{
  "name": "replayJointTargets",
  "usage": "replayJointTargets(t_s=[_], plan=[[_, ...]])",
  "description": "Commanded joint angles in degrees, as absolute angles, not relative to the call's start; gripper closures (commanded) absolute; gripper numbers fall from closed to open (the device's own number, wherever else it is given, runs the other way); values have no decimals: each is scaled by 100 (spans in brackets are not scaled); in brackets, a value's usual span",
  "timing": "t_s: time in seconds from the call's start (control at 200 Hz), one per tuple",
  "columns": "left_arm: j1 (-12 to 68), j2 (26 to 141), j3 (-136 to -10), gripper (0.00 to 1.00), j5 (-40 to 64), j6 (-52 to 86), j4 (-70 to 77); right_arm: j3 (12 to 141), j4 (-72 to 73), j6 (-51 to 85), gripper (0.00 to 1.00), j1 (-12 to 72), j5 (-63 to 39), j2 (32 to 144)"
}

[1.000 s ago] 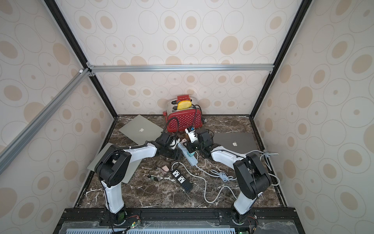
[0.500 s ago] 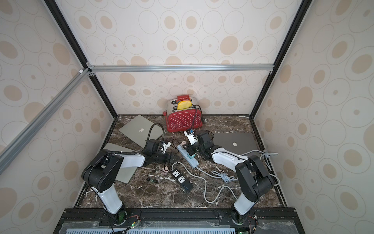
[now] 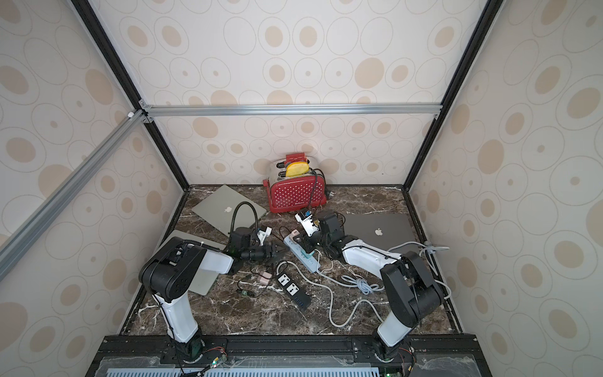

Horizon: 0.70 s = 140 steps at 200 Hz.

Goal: Unplug the laptop charger
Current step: Remove the plug from the socket.

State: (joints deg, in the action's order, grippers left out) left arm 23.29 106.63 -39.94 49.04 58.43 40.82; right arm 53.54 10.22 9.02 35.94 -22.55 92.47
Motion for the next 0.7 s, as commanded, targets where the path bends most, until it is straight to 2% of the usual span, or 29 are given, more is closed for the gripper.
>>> replayJointTargets(t_s=[0.0, 0.07, 0.205, 0.416, 0.531, 0.626, 0.696], plan=[[2294, 10627, -4186, 33, 5019, 6056, 4511, 5377, 1081, 891, 96, 3618, -2572, 9048], [2288, 10608, -4223, 34, 5017, 6056, 4550, 5380, 1073, 888, 96, 3621, -2655, 9070], [2282, 10634, -4298, 44, 5030, 6134, 4678, 5515, 861, 792, 96, 3674, -2716, 9195], [2278, 10673, -4305, 44, 5142, 6283, 4971, 5573, 801, 786, 96, 3712, -2736, 9255], [2281, 10571, -4311, 45, 5134, 6096, 4665, 5577, 807, 788, 96, 3713, -2757, 9261], [2287, 10539, -4366, 58, 5141, 5997, 4536, 5590, 835, 809, 96, 3711, -2787, 9282], [2280, 10540, -4401, 63, 5134, 5936, 4443, 5611, 835, 832, 96, 3714, -2832, 9283]])
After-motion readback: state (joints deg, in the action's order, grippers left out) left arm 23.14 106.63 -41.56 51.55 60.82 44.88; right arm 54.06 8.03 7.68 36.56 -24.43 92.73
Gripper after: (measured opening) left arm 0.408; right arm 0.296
